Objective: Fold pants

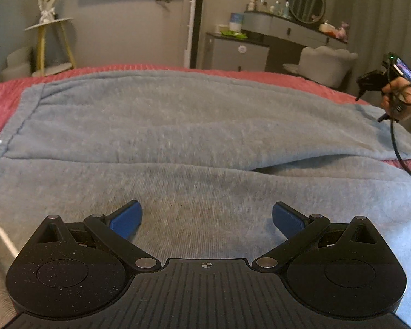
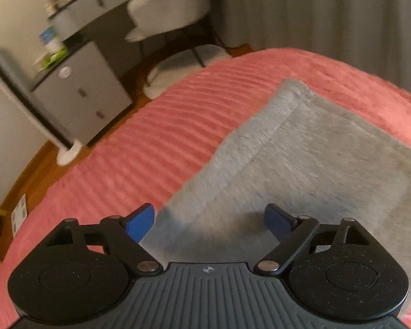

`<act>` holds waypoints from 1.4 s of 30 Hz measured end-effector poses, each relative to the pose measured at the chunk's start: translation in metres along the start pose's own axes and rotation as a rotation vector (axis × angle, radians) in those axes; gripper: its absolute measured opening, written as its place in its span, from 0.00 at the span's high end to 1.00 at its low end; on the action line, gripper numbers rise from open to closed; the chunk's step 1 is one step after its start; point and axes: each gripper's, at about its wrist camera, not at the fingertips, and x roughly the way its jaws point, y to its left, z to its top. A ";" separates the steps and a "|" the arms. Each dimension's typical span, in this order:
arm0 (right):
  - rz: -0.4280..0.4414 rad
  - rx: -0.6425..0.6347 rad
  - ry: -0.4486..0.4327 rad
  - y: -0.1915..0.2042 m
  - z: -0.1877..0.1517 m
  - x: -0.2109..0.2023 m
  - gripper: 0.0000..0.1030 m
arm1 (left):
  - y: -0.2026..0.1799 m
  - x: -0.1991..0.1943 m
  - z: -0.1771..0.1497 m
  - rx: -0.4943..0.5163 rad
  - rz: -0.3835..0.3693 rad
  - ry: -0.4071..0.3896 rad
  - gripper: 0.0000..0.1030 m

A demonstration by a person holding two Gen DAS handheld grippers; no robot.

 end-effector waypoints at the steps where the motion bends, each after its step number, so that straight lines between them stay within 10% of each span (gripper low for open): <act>1: -0.005 0.020 -0.005 0.001 0.002 0.007 0.14 | -0.001 0.003 -0.003 0.012 0.006 -0.003 0.00; 6: -0.172 -0.076 -0.035 0.018 -0.003 0.029 0.35 | -0.013 0.006 -0.010 0.096 0.048 -0.021 0.00; 8: -0.189 -0.130 -0.071 0.022 -0.007 0.025 0.82 | -0.012 0.006 -0.009 0.095 0.042 -0.022 0.00; 10: -0.128 -0.104 -0.076 0.012 -0.009 0.012 0.93 | -0.009 0.005 -0.008 0.084 0.028 -0.017 0.00; 16: 0.086 -0.054 -0.150 -0.054 -0.044 -0.080 0.94 | -0.004 0.001 -0.006 0.096 0.009 -0.018 0.00; 23: 0.199 -0.016 -0.131 -0.199 -0.164 -0.228 0.94 | 0.018 -0.043 0.010 -0.059 0.111 -0.135 0.00; 30: 0.195 0.101 0.009 -0.296 -0.243 -0.210 0.97 | 0.037 -0.062 0.022 -0.225 0.046 -0.078 0.00; 34: 0.238 0.116 -0.002 -0.298 -0.238 -0.202 0.92 | 0.049 -0.063 0.047 -0.264 0.148 -0.091 0.00; 42: 0.348 0.086 -0.020 -0.300 -0.244 -0.199 0.59 | 0.080 0.017 0.125 -0.381 0.186 -0.016 0.00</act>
